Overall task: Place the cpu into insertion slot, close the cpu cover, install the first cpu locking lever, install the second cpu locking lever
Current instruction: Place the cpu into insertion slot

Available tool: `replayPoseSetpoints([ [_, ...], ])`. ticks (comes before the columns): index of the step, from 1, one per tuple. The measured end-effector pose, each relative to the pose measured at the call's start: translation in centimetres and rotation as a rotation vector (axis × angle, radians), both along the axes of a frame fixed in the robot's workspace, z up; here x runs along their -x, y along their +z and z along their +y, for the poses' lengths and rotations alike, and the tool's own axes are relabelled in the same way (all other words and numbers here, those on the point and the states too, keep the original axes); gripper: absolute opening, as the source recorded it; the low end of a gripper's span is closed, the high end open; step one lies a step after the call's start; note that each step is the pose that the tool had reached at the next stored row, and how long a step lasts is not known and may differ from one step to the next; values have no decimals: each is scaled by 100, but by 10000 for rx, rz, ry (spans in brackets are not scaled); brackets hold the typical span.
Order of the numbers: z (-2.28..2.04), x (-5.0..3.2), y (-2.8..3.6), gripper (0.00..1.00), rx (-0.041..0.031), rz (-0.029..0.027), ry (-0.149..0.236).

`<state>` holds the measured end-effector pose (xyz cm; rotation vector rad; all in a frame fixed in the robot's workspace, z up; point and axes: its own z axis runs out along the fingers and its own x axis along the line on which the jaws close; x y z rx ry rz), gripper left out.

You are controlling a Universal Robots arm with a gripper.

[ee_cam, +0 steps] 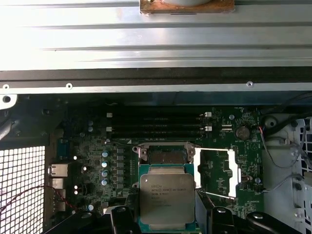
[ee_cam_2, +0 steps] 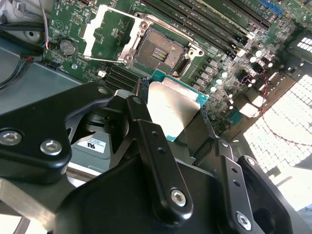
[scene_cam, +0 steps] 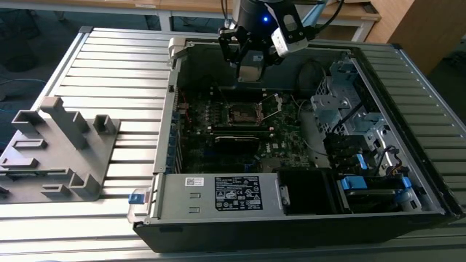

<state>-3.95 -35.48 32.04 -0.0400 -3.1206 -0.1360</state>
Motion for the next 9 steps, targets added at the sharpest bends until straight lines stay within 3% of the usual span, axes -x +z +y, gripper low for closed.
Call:
replayPoseSetpoints([
  [9,0,0,-72,54,40,3,0],
])
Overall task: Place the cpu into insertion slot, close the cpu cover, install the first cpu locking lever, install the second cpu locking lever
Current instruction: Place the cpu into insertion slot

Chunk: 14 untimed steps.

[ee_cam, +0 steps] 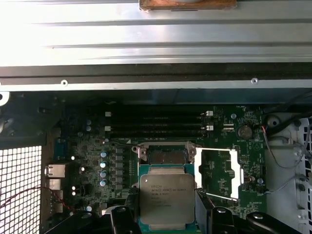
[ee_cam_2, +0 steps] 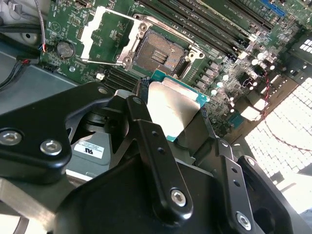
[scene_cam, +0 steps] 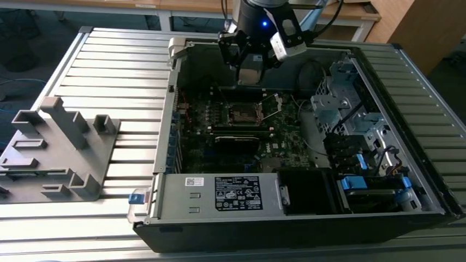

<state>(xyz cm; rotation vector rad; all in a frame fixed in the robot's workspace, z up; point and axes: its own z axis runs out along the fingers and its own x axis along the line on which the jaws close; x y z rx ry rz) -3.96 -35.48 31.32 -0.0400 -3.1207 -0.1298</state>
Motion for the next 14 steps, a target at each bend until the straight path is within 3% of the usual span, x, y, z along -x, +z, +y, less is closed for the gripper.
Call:
replayPoseSetpoints([
  [3,0,0,-6,54,9,0,0],
  [5,0,0,-56,54,18,0,0],
  [14,0,0,-77,54,17,-1,0],
])
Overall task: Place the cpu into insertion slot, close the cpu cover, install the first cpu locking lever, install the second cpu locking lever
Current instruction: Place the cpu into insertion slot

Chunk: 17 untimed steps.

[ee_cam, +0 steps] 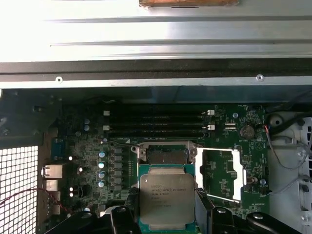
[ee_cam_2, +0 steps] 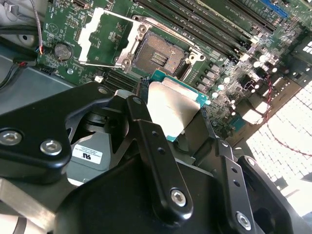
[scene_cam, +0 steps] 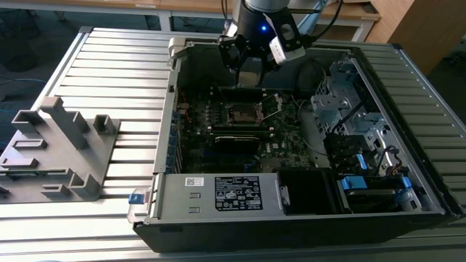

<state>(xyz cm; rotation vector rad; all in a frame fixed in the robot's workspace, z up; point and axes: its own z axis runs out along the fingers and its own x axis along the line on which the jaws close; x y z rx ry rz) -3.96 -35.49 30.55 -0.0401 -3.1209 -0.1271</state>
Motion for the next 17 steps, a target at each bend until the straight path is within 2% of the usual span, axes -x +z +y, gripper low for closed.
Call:
replayPoseSetpoints([
  [9,0,0,-107,54,8,0,0],
  [17,0,0,-252,54,32,0,0],
])
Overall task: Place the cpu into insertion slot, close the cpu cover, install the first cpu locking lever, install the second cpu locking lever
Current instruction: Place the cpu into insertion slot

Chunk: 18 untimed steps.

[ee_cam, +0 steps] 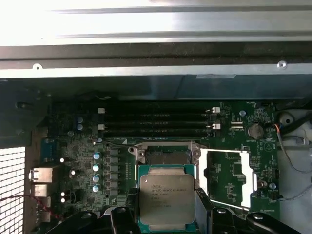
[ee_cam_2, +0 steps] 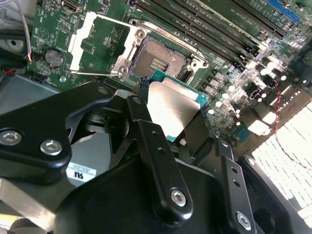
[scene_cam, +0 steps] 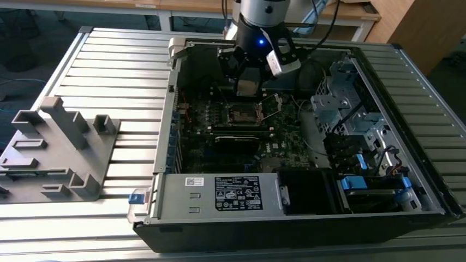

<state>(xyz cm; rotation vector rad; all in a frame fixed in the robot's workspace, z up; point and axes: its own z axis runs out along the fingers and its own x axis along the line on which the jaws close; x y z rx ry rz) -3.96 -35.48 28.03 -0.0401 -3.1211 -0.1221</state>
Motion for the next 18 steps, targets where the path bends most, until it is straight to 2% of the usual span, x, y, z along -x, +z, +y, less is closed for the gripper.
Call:
replayPoseSetpoints([
  [4,0,2,-68,54,4,0,0],
  [9,0,3,-136,54,2,-54,1],
  [18,1,-29,-190,54,2,-56,0],
])
